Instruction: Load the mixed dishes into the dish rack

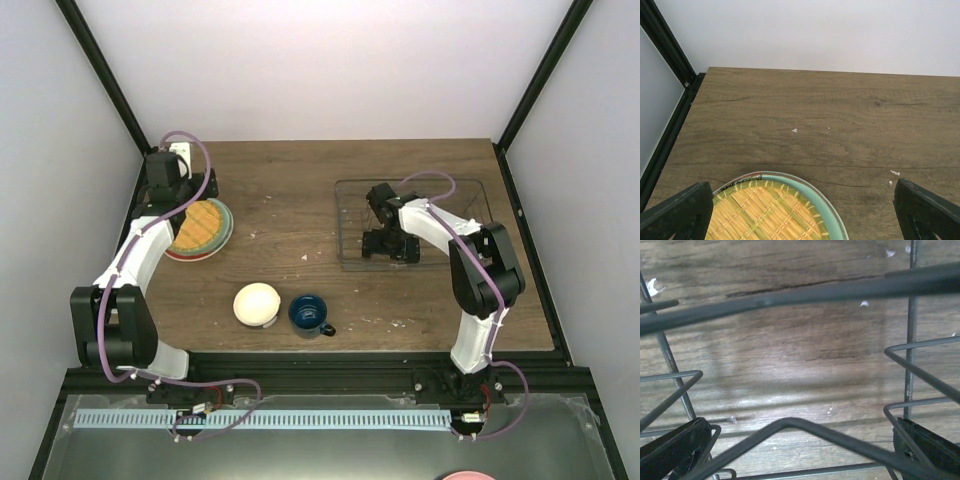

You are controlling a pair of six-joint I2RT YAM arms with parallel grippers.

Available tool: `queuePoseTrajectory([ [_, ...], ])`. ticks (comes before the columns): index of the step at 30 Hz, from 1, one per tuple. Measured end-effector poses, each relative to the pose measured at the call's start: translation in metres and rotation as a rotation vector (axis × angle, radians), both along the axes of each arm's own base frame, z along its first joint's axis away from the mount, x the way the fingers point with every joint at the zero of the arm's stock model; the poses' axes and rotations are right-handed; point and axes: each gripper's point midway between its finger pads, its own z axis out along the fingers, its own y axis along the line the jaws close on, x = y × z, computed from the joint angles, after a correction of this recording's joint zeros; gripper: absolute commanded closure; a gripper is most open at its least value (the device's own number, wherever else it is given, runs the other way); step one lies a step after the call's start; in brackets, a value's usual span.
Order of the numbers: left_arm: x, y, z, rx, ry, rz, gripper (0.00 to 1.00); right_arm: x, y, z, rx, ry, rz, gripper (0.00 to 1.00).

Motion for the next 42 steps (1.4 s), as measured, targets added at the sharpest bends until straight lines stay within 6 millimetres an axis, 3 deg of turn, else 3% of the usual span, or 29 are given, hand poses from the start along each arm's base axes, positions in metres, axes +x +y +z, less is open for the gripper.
queuePoseTrajectory([
  [15, 0.000, 0.001, 0.000, -0.002, 0.000, 0.006, 0.00, -0.014, 0.009, 0.003, -0.012, 0.023, 0.023, 0.00],
  [25, -0.008, 0.001, 0.009, -0.015, -0.010, 0.018, 0.00, 0.006, 0.010, 0.043, -0.030, -0.057, 0.023, 0.00],
  [32, -0.028, 0.000, 0.026, -0.033, -0.016, 0.034, 0.00, 0.010, 0.005, 0.063, -0.053, -0.099, 0.034, 0.00],
  [38, -0.054, -0.035, 0.025, -0.085, 0.107, 0.027, 0.00, 0.026, -0.002, 0.101, -0.090, -0.210, 0.058, 0.00],
  [42, -0.077, -0.060, 0.007, -0.154, 0.265, 0.036, 0.00, 0.043, 0.002, 0.126, -0.087, -0.296, 0.090, 0.00],
])
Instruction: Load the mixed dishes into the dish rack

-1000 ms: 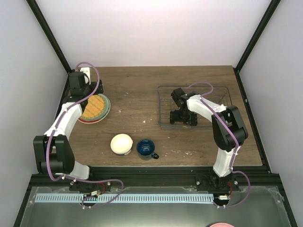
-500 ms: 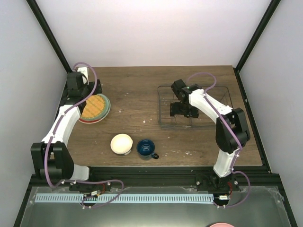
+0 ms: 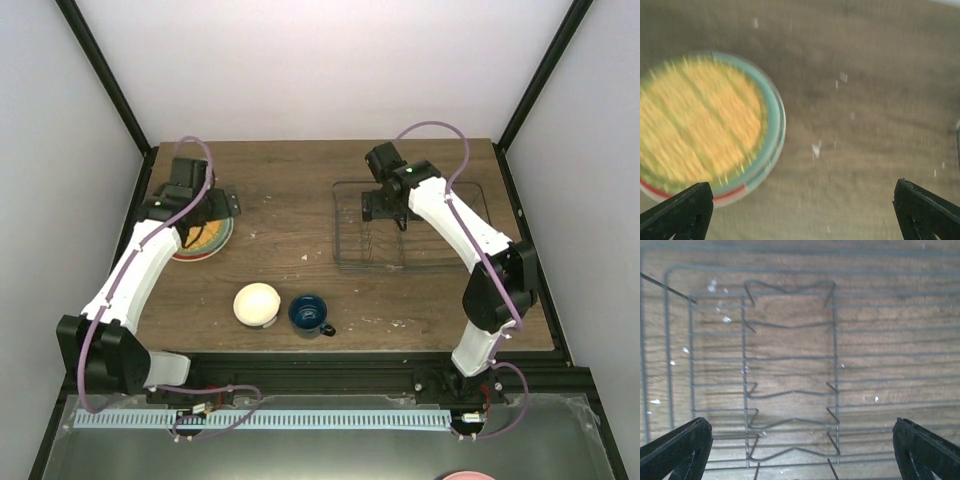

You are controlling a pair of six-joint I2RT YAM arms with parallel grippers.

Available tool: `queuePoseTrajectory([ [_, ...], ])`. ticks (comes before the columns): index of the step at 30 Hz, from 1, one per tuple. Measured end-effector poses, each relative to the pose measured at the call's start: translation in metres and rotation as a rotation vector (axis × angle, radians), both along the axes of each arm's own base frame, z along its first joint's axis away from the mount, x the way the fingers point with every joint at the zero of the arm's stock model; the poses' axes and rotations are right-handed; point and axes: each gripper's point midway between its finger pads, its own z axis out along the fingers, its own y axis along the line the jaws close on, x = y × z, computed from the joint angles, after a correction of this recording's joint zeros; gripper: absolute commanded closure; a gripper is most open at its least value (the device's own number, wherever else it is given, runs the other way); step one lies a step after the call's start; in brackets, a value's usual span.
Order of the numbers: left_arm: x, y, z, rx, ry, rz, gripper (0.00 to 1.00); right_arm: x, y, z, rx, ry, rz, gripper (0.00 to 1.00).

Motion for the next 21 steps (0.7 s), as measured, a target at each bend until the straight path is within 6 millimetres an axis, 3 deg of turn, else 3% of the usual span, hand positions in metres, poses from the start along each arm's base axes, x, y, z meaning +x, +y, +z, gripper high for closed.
queuePoseTrajectory([
  [7, -0.069, -0.032, -0.053, -0.042, 0.313, 0.027, 0.00, 0.040, 0.026, 0.039, 0.075, -0.137, 0.075, 0.03],
  [12, -0.127, -0.040, -0.081, -0.066, 0.450, 0.067, 0.00, 0.076, 0.037, 0.086, 0.130, -0.268, 0.103, 0.06],
  [16, -0.163, -0.044, -0.098, -0.081, 0.517, 0.095, 0.00, 0.092, 0.026, 0.116, 0.150, -0.352, 0.098, 0.08],
  [21, -0.196, -0.044, -0.127, -0.086, 0.600, 0.143, 0.00, 0.099, 0.009, 0.118, 0.139, -0.361, 0.084, 0.09],
])
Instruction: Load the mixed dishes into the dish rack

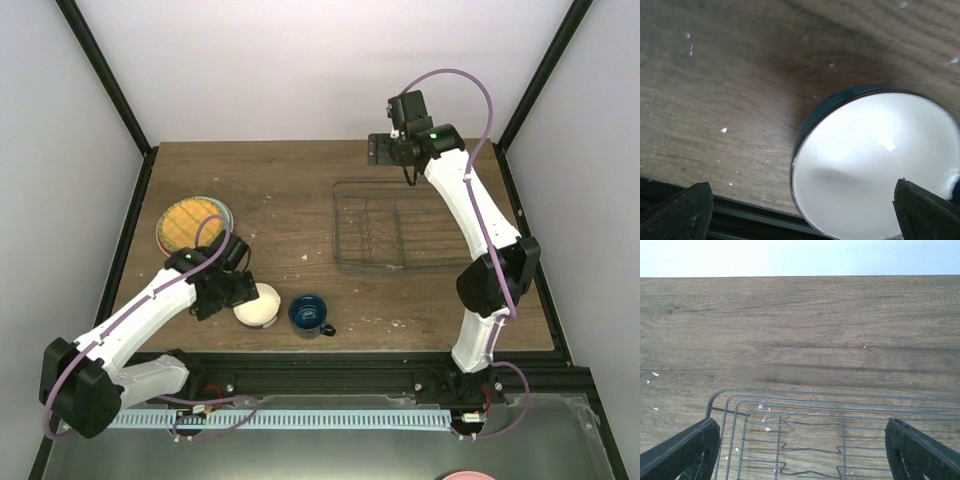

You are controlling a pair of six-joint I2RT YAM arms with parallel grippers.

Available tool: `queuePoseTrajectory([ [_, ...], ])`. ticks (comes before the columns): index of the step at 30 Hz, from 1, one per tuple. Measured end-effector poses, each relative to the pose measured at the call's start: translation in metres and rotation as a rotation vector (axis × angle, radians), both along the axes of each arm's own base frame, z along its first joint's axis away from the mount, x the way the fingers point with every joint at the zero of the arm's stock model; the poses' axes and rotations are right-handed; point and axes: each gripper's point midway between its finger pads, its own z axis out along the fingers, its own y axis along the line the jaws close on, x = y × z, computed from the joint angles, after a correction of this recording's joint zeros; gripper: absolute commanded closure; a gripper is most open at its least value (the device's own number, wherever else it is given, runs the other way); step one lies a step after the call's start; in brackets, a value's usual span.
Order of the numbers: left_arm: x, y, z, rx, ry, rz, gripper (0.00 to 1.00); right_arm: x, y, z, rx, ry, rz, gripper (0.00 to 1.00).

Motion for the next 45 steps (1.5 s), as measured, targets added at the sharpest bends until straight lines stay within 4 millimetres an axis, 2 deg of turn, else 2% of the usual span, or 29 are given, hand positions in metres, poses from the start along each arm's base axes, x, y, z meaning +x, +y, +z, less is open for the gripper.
queuePoseTrajectory([
  [3, -0.010, 0.004, -0.018, 0.008, 0.037, 0.037, 0.00, -0.001, -0.003, -0.004, -0.001, 0.011, 0.004, 0.09],
  [6, -0.011, 0.005, -0.029, 0.006, 0.042, 0.064, 0.00, -0.006, -0.001, -0.013, -0.003, 0.035, 0.016, 0.09],
  [10, -0.002, 0.001, -0.038, 0.000, 0.022, 0.079, 0.00, -0.011, -0.002, -0.020, -0.008, 0.056, 0.025, 0.10],
  [13, 0.006, -0.002, -0.049, 0.006, 0.024, 0.082, 0.06, -0.013, -0.002, -0.020, -0.010, 0.058, 0.029, 0.10],
  [15, 0.009, -0.003, -0.058, 0.011, 0.032, 0.076, 0.18, -0.014, -0.003, -0.018, -0.012, 0.054, 0.030, 0.10],
  [20, 0.014, -0.004, -0.071, 0.009, 0.049, 0.066, 0.58, -0.019, -0.006, -0.012, -0.020, 0.042, 0.031, 0.11],
  [22, 0.019, -0.005, -0.071, -0.003, 0.035, 0.074, 0.63, -0.021, -0.007, -0.012, -0.023, 0.042, 0.031, 0.11],
  [26, 0.020, -0.004, -0.073, -0.020, 0.037, 0.067, 0.86, -0.022, -0.008, -0.013, -0.026, 0.045, 0.031, 0.11],
  [29, 0.020, -0.004, -0.073, -0.025, 0.042, 0.058, 0.99, -0.022, -0.009, -0.013, -0.029, 0.046, 0.029, 0.11],
  [36, 0.019, 0.000, -0.073, -0.027, 0.044, 0.043, 1.00, -0.022, -0.007, -0.013, -0.030, 0.045, 0.043, 0.07],
  [39, 0.019, 0.004, -0.066, -0.033, 0.025, 0.041, 1.00, -0.022, 0.003, -0.014, 0.002, 0.044, 0.092, 0.03],
  [42, 0.023, 0.008, -0.048, -0.059, -0.038, 0.045, 1.00, -0.025, 0.018, -0.020, 0.058, 0.059, 0.156, 0.00],
  [45, 0.037, 0.012, -0.019, -0.091, -0.131, 0.059, 1.00, -0.034, 0.034, -0.028, 0.129, 0.082, 0.234, 0.00],
])
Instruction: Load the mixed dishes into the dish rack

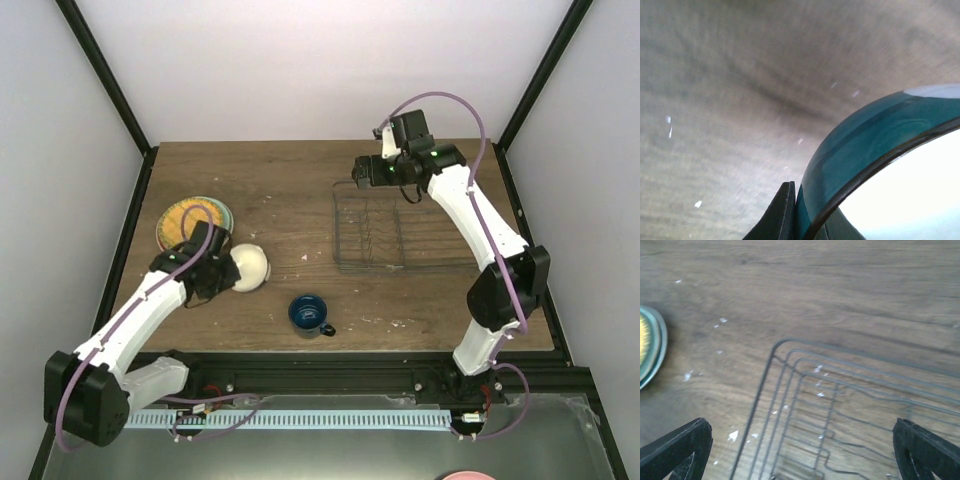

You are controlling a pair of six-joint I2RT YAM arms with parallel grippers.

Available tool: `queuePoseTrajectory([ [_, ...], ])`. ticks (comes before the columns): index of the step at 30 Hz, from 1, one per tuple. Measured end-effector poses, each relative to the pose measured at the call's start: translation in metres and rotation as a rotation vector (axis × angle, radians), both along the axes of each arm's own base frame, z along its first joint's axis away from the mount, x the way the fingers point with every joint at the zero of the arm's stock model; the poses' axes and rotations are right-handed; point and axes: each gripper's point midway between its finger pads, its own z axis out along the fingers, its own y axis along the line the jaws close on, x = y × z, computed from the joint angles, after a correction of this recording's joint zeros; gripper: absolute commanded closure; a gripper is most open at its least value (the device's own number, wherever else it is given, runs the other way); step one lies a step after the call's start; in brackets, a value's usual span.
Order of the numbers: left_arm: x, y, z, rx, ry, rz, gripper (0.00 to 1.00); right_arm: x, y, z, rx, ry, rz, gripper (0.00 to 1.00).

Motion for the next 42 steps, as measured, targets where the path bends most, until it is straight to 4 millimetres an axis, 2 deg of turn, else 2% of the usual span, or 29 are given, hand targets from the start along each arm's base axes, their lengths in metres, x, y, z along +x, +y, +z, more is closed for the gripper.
queuePoseTrajectory([
  [3, 0.027, 0.000, 0.039, -0.028, -0.107, 0.007, 1.00, -0.013, 0.015, -0.002, 0.076, 0.015, 0.076, 0.00],
  [7, 0.063, -0.011, 0.076, -0.053, -0.209, -0.030, 1.00, -0.023, 0.035, 0.013, 0.184, 0.006, 0.176, 0.00],
  [15, 0.127, -0.047, 0.102, -0.120, -0.290, -0.135, 1.00, -0.050, 0.078, 0.049, 0.439, 0.020, 0.406, 0.00],
  [21, 0.174, -0.079, 0.120, -0.198, -0.354, -0.210, 1.00, -0.067, 0.097, 0.066, 0.581, 0.055, 0.539, 0.00],
  [25, 0.191, -0.092, 0.128, -0.232, -0.375, -0.248, 1.00, -0.069, 0.103, 0.057, 0.622, 0.100, 0.572, 0.00],
  [33, 0.211, -0.112, 0.136, -0.264, -0.394, -0.297, 1.00, -0.054, 0.112, 0.026, 0.642, 0.162, 0.565, 0.00],
  [42, 0.208, -0.134, 0.137, -0.292, -0.384, -0.354, 1.00, -0.040, 0.126, 0.008, 0.651, 0.160, 0.577, 0.00],
])
